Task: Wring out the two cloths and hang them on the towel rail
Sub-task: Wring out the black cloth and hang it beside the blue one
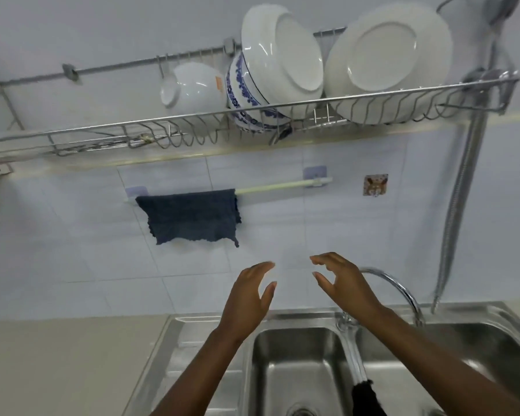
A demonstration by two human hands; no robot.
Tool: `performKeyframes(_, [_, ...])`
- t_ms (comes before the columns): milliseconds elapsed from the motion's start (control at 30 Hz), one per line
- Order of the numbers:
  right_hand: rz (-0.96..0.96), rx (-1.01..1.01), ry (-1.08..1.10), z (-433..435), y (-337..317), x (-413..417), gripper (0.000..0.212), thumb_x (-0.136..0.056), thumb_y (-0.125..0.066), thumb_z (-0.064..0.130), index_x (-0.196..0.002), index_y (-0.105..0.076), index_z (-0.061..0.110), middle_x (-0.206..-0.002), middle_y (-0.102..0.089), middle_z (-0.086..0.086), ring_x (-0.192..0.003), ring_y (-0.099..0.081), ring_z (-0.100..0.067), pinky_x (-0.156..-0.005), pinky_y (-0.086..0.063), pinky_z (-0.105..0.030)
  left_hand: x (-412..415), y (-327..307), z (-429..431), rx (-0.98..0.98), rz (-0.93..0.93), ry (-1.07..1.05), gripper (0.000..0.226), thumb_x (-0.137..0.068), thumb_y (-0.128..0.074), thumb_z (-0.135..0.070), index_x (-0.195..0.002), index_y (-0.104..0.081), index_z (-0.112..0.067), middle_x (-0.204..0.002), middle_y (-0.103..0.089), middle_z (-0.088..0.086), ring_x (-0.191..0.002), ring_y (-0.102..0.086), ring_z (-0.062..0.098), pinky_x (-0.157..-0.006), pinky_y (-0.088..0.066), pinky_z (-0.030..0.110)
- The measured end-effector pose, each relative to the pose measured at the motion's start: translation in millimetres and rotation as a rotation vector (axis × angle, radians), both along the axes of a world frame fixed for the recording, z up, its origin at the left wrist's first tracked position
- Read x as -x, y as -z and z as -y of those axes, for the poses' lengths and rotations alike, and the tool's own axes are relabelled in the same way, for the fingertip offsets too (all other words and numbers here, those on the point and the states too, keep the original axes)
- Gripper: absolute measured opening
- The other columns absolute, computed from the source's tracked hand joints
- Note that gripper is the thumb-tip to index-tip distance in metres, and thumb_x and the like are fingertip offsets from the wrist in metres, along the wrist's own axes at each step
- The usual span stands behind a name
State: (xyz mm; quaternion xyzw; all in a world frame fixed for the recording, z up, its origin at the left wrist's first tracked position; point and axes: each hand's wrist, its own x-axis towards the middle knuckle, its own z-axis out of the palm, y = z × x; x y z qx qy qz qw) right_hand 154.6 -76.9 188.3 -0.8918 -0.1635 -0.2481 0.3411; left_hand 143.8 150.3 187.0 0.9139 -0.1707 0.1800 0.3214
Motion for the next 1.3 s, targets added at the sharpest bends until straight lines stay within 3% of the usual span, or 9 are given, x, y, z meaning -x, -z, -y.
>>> performKeyframes(167, [-0.104,-0.022,0.0,43.1,47.7,34.2,0.031,-0.083,-0.068,0.013,-0.113,-0.063,0.017,-0.106,-0.066,0.002,-0.095,-0.057,-0.004,-0.088,-0.034,-0.002,27.6,51.5,48.6,0.001,-0.083,0.092,0.039,-0.095,-0.056,-0.029,-0.134,-0.05,-0.027,-0.138,-0.053,-0.012,-0.126,-0.043,0.003,-0.107,-0.028,0.015])
performKeyframes(333, [-0.198,-0.032,0.045,76.0,101.5,66.7,0.032,-0.082,-0.068,0.012,-0.113,-0.064,0.018,-0.104,-0.063,0.007,-0.095,-0.056,0.0,-0.087,-0.035,-0.003,53.7,103.8,93.8,-0.04,-0.215,0.16,0.04,-0.094,-0.057,-0.026,-0.134,-0.053,-0.019,-0.137,-0.055,-0.002,-0.129,-0.046,0.013,-0.109,-0.029,0.021])
performKeyframes(533, [-0.307,0.003,0.05,105.1,155.5,95.4,0.032,-0.082,-0.066,0.01,-0.113,-0.063,0.016,-0.103,-0.065,-0.001,-0.093,-0.059,-0.013,-0.086,-0.048,-0.028,78.1,158.0,123.3,-0.086,-0.402,0.195,0.042,-0.095,-0.056,-0.026,-0.136,-0.049,-0.022,-0.141,-0.051,-0.003,-0.132,-0.043,0.013,-0.109,-0.025,0.018])
performKeyframes(633, [-0.381,0.012,0.059,113.9,180.0,99.8,0.031,-0.081,-0.065,0.007,-0.111,-0.063,0.015,-0.102,-0.064,-0.001,-0.092,-0.055,-0.009,-0.085,-0.049,-0.029,85.5,181.0,131.1,-0.105,-0.474,0.207,0.041,-0.096,-0.053,-0.023,-0.136,-0.048,-0.021,-0.142,-0.05,0.0,-0.133,-0.043,0.016,-0.113,-0.027,0.025])
performKeyframes(767, [-0.575,0.114,0.037,111.3,201.2,93.8,0.027,-0.081,-0.061,0.007,-0.108,-0.063,0.006,-0.108,-0.064,-0.01,-0.102,-0.057,-0.024,-0.091,-0.044,-0.032,94.8,196.1,133.9,-0.079,-0.519,0.159,0.041,-0.095,-0.052,-0.022,-0.136,-0.047,-0.022,-0.14,-0.051,-0.003,-0.129,-0.044,0.012,-0.11,-0.034,0.027])
performKeyframes(933, [-0.778,0.292,-0.039,96.0,234.6,77.3,0.043,-0.078,-0.064,0.017,-0.12,-0.055,0.013,-0.121,-0.056,-0.007,-0.112,-0.051,-0.026,-0.088,-0.048,-0.039,114.0,208.9,126.3,-0.038,-0.556,0.145,0.038,-0.094,-0.052,-0.024,-0.132,-0.05,-0.027,-0.133,-0.052,-0.013,-0.12,-0.044,-0.003,-0.101,-0.028,0.006])
performKeyframes(1033, [-0.857,0.405,-0.054,85.0,256.3,69.5,0.06,-0.079,-0.067,0.025,-0.133,-0.044,0.011,-0.138,-0.043,-0.01,-0.118,-0.046,-0.031,-0.092,-0.048,-0.042,126.7,218.4,113.3,0.02,-0.58,0.124,0.034,-0.094,-0.054,-0.026,-0.125,-0.05,-0.035,-0.128,-0.051,-0.018,-0.12,-0.044,-0.009,-0.1,-0.032,0.006])
performKeyframes(1133, [-0.888,0.465,-0.033,76.2,271.6,68.1,0.057,-0.081,-0.065,0.02,-0.133,-0.042,0.01,-0.144,-0.03,-0.016,-0.112,-0.05,-0.037,-0.093,-0.047,-0.041,135.2,226.1,101.0,0.068,-0.555,0.079,0.035,-0.091,-0.059,-0.019,-0.119,-0.051,-0.038,-0.124,-0.05,-0.02,-0.115,-0.037,-0.025,-0.096,-0.026,-0.002])
performKeyframes(1300, [-0.844,0.43,-0.018,75.6,272.4,62.8,0.032,-0.079,-0.06,0.009,-0.109,-0.048,0.009,-0.12,-0.046,-0.014,-0.096,-0.049,-0.031,-0.077,-0.043,-0.036,140.6,233.1,90.0,0.124,-0.571,0.041,0.031,-0.091,-0.06,-0.02,-0.121,-0.059,-0.027,-0.125,-0.052,-0.02,-0.122,-0.043,-0.01,-0.104,-0.045,0.032])
